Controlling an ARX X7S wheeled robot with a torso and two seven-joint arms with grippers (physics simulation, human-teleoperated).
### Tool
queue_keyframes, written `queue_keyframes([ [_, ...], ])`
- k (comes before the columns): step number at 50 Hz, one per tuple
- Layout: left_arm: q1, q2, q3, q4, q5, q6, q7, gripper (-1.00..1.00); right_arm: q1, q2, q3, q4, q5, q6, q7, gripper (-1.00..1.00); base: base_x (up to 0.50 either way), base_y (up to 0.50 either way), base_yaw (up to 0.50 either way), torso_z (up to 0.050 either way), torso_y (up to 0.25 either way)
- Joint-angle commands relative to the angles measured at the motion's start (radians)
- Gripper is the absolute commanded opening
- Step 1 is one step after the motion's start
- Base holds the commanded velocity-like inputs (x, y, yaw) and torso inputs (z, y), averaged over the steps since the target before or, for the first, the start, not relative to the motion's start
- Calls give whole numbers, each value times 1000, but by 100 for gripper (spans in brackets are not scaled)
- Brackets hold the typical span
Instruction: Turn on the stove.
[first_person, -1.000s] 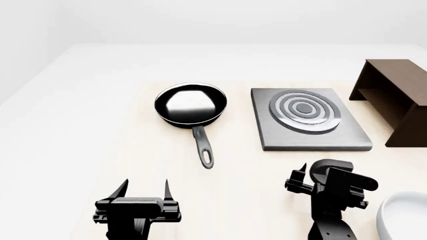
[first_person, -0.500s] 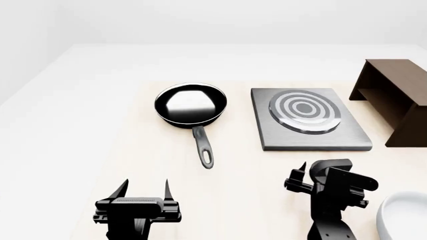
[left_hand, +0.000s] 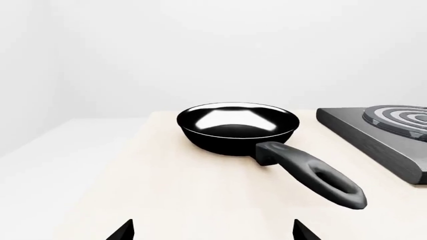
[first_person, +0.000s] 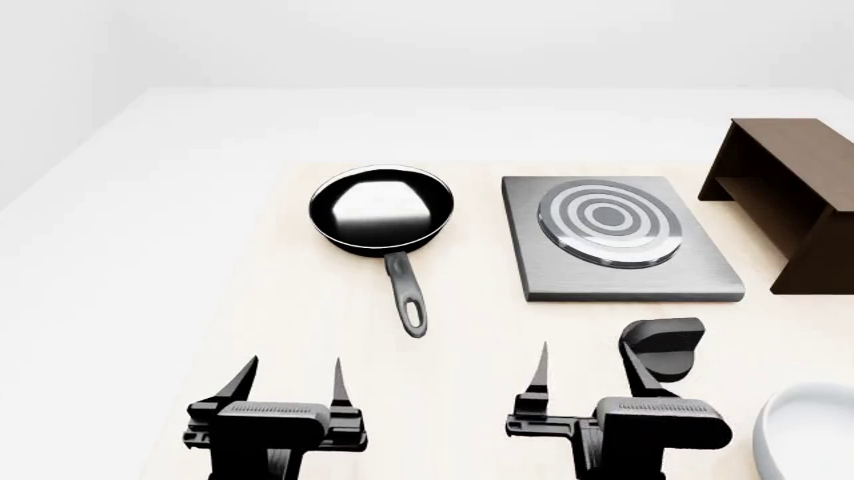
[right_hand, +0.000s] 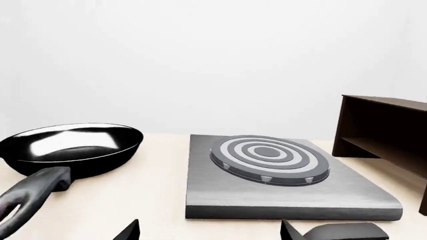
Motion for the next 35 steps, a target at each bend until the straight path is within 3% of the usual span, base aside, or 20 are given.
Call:
queue_keyframes([
  [1, 27, -13, 15, 67, 9, -8, -12, 100, -114, 8, -83, -133, -77, -44, 13, 100, 0, 0, 0, 0, 0],
  [35, 23, -23, 31, 68, 5, -7, -22, 100, -126, 23, -98, -165, -69, -48, 24, 100, 0, 0, 0, 0, 0],
])
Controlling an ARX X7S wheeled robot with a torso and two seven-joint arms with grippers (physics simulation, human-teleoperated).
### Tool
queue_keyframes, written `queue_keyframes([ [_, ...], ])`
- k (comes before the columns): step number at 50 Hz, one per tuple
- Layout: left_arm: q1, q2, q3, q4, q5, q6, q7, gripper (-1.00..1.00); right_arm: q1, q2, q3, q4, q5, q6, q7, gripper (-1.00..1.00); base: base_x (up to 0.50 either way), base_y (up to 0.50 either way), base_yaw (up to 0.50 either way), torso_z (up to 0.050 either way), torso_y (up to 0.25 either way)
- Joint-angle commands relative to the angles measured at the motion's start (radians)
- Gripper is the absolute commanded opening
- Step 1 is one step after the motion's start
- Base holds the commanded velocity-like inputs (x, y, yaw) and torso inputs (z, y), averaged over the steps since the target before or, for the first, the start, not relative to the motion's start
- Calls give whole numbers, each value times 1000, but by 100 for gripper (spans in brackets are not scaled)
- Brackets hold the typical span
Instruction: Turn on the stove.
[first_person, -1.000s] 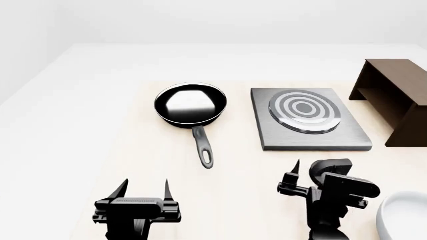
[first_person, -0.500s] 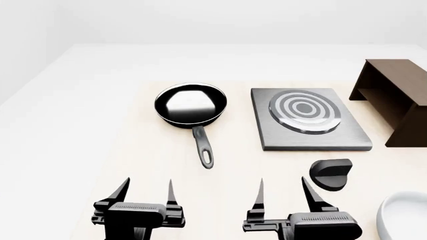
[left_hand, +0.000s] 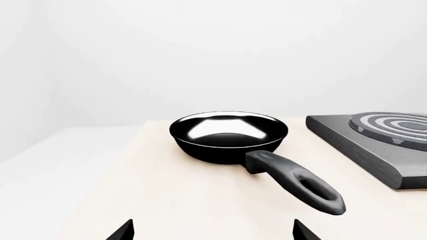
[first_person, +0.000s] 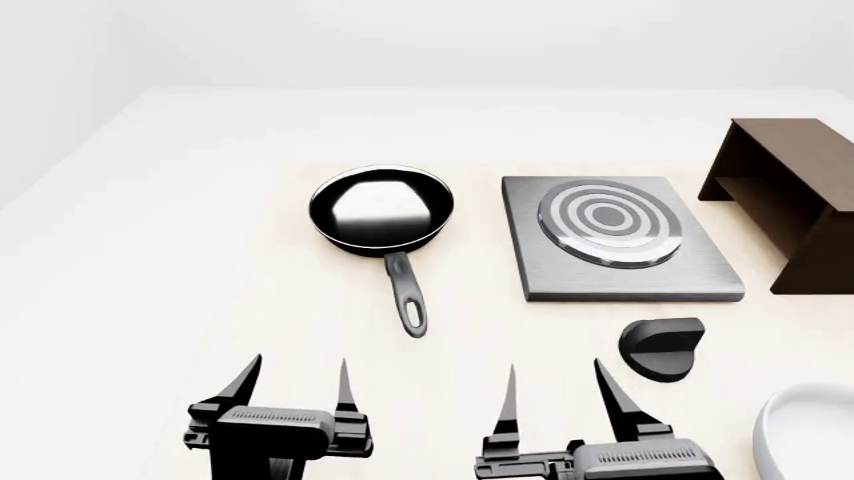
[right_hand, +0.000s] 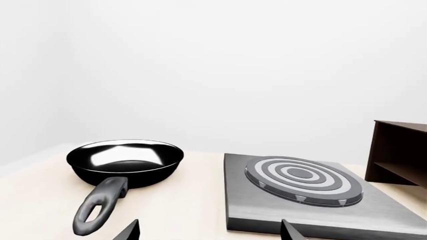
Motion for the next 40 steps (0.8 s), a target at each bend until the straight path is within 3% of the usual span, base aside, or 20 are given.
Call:
queue_keyframes([
  [1, -2, -3, 3, -2, -4, 2, -3, 100, -3, 5, -4, -8, 2, 1, 5, 100, 0, 0, 0, 0, 0],
  [23, -4, -9, 11, -3, -7, 6, -10, 100, 4, 10, -11, -3, 8, -2, 13, 100, 0, 0, 0, 0, 0],
  [40, 76, -49, 24, 179, 34, -12, -54, 100, -86, 59, -15, -196, 16, -2, 24, 100, 0, 0, 0, 0, 0],
])
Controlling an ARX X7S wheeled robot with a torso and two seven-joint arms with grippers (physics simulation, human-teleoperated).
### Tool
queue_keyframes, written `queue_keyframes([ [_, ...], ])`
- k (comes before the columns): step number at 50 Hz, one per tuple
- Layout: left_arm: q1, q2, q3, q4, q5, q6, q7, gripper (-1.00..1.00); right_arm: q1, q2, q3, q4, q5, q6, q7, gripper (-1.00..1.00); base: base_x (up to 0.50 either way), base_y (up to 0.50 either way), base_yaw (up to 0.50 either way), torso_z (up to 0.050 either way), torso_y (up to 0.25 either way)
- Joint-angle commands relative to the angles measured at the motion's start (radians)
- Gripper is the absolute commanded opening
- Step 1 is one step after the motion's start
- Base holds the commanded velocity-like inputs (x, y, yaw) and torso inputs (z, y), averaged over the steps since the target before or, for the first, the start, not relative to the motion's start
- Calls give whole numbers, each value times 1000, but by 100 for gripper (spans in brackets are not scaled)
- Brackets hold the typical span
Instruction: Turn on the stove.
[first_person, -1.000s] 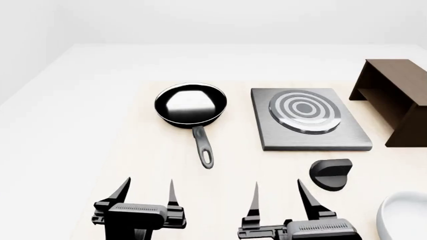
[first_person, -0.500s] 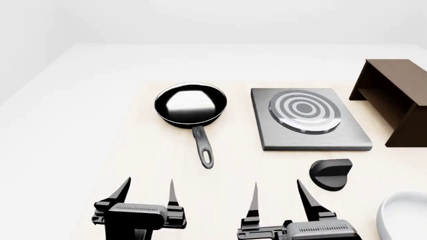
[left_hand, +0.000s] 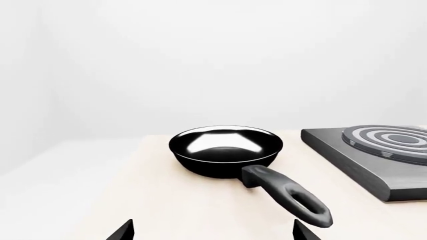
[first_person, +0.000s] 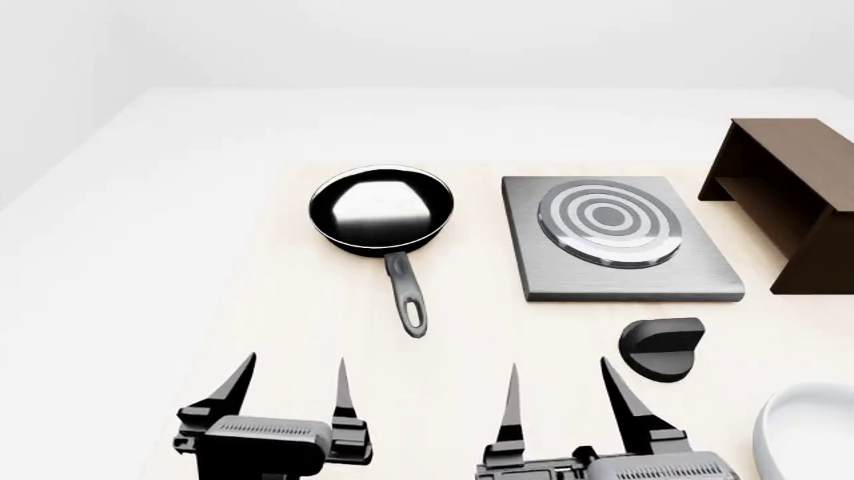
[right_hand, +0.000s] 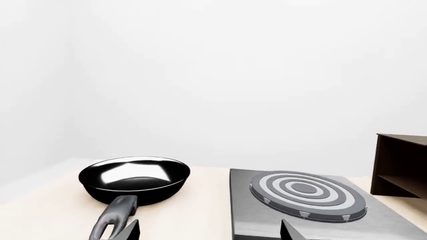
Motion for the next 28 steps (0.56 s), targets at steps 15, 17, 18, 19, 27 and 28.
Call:
queue_keyframes([
  [15, 54, -30, 20, 122, 36, -5, -31, 100, -60, 34, -10, -116, -17, -17, 21, 100, 0, 0, 0, 0, 0],
  [17, 54, -31, 21, 124, 36, -5, -32, 100, -61, 35, -11, -120, -15, -15, 21, 100, 0, 0, 0, 0, 0],
  [18, 54, -31, 21, 124, 35, -5, -32, 100, -61, 35, -11, -120, -16, -15, 22, 100, 0, 0, 0, 0, 0],
  [19, 55, -31, 21, 125, 35, -5, -32, 100, -61, 35, -11, -121, -17, -14, 23, 100, 0, 0, 0, 0, 0],
  [27, 55, -34, 24, 128, 35, -5, -35, 100, -58, 37, -14, -117, -16, -14, 26, 100, 0, 0, 0, 0, 0],
  [28, 55, -34, 24, 128, 35, -5, -35, 100, -59, 37, -14, -118, -15, -14, 26, 100, 0, 0, 0, 0, 0],
])
